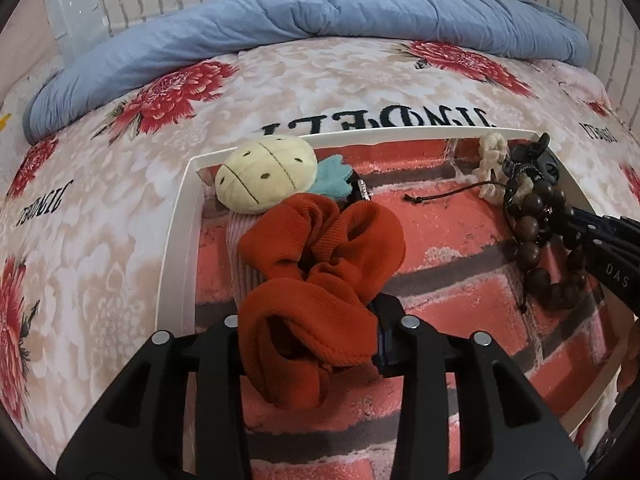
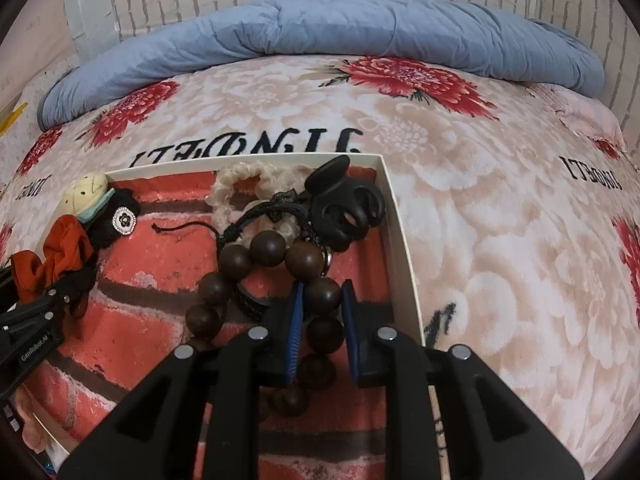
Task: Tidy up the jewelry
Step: 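Open the left tool over the tray while the right tool releases the bead bracelet, then move the left tool to the rainbow claw clip while the right tool reaches the white watch strap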
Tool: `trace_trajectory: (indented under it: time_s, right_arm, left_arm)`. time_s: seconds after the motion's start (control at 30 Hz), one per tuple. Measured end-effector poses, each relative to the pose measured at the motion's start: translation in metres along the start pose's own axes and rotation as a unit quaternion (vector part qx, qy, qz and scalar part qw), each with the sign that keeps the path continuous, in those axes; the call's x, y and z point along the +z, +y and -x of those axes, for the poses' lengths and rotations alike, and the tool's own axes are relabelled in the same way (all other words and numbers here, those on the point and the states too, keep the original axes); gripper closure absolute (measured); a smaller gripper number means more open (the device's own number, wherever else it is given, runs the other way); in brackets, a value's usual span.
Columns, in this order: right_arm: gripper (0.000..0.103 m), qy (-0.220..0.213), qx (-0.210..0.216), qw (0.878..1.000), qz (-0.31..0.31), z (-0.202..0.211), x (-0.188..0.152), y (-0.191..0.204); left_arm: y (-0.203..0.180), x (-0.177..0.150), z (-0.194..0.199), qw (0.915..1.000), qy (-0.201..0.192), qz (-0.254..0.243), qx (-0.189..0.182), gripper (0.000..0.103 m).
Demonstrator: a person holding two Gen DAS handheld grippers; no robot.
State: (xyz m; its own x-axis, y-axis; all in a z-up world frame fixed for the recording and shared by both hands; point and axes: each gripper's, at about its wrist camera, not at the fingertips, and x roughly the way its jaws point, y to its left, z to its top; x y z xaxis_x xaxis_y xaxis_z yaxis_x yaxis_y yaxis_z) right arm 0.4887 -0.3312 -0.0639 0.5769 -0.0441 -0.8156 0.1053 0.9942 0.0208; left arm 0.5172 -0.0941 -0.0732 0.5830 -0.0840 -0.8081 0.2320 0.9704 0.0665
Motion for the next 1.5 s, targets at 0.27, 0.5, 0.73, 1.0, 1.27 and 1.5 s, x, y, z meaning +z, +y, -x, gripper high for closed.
trace_trajectory:
  time_s: [0.27,0.5,0.73,1.0,1.27,1.5]
  right_arm:
    - [0.042,-0.017,0.018,1.0,0.006,0.019,-0.004,-0.003]
    - [0.021,-0.037,0.04,0.998,-0.006,0.063,-0.01,-0.014]
    - [0.01,-0.051,0.015,0.999,0.01,0.105,-0.036,-0.026]
    - [0.01,-0.043,0.004,0.999,0.018,0.134,-0.082,-0.036]
    - [0.009,-0.056,-0.005,0.998,0.038,0.161,-0.146,-0.035]
    - [0.009,-0.063,-0.023,0.997,0.046,0.171,-0.181,-0.036]
  left_arm:
    - [0.003,-0.001,0.015,0.9999,-0.013,0.002,-0.005,0.034]
    - [0.012,0.0,0.065,0.9986,-0.049,0.006,-0.018,0.006]
    - [0.039,-0.023,0.112,0.9978,-0.062,0.022,-0.006,0.005]
    - [0.065,-0.073,0.139,0.9971,-0.056,0.05,0.012,0.005]
    - [0.061,-0.125,0.155,0.9971,-0.048,0.057,0.016,0.005]
    - [0.041,-0.162,0.164,0.9974,-0.054,0.044,0.02,0.005]
